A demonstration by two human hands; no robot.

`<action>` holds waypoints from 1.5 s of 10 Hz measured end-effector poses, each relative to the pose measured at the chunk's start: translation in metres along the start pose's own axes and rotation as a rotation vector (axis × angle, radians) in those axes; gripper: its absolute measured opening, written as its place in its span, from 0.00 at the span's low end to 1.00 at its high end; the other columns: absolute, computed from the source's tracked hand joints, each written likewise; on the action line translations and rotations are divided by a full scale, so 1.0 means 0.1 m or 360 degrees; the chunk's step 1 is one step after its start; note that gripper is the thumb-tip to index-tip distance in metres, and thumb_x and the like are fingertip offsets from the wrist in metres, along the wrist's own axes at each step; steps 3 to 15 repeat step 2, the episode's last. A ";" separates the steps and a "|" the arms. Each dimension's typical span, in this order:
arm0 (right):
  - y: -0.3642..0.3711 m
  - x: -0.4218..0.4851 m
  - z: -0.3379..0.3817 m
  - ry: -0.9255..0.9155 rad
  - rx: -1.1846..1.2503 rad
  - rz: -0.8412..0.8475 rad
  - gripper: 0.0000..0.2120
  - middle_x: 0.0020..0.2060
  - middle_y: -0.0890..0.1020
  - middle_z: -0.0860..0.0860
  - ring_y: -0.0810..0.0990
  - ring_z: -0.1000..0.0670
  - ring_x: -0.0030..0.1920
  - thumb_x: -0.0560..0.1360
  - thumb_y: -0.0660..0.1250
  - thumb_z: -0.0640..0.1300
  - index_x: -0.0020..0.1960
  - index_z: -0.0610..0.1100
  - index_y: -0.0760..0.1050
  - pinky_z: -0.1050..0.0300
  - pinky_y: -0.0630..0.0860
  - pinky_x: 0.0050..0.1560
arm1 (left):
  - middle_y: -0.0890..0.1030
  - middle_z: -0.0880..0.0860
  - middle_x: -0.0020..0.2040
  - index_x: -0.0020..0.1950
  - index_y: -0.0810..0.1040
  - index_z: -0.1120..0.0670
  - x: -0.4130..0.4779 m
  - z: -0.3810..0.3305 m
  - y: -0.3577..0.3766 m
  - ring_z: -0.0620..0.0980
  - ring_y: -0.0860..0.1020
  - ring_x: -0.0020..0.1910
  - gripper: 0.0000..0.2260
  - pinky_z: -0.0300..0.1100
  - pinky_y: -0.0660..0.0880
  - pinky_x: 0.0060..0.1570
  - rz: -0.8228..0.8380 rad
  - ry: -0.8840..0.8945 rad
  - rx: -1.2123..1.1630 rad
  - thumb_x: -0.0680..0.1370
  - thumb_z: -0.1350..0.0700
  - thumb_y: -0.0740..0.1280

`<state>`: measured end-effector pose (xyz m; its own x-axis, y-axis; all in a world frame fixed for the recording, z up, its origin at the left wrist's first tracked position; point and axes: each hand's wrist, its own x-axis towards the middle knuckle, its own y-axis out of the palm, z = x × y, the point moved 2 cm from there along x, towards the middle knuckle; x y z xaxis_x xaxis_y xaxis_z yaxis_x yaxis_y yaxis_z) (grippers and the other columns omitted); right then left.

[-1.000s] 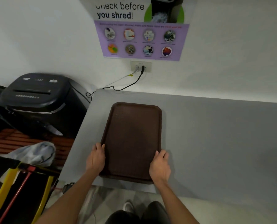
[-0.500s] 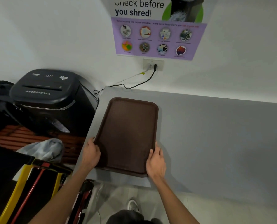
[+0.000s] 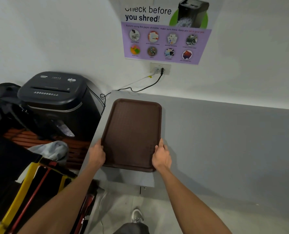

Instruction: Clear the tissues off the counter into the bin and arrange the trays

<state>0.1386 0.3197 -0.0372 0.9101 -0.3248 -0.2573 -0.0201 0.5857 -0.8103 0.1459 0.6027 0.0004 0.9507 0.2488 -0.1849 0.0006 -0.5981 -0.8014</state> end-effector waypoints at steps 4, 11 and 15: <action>-0.28 -0.14 0.03 -0.0077 -0.0084 -0.0029 0.31 0.83 0.63 0.43 0.63 0.37 0.80 0.88 0.50 0.56 0.86 0.45 0.48 0.38 0.64 0.78 | 0.59 0.70 0.80 0.81 0.52 0.67 -0.10 0.09 -0.01 0.69 0.59 0.79 0.28 0.61 0.59 0.79 -0.0093 0.0194 0.0274 0.86 0.55 0.57; -0.28 -0.14 0.03 -0.0077 -0.0084 -0.0029 0.31 0.83 0.63 0.43 0.63 0.37 0.80 0.88 0.50 0.56 0.86 0.45 0.48 0.38 0.64 0.78 | 0.59 0.70 0.80 0.81 0.52 0.67 -0.10 0.09 -0.01 0.69 0.59 0.79 0.28 0.61 0.59 0.79 -0.0093 0.0194 0.0274 0.86 0.55 0.57; -0.28 -0.14 0.03 -0.0077 -0.0084 -0.0029 0.31 0.83 0.63 0.43 0.63 0.37 0.80 0.88 0.50 0.56 0.86 0.45 0.48 0.38 0.64 0.78 | 0.59 0.70 0.80 0.81 0.52 0.67 -0.10 0.09 -0.01 0.69 0.59 0.79 0.28 0.61 0.59 0.79 -0.0093 0.0194 0.0274 0.86 0.55 0.57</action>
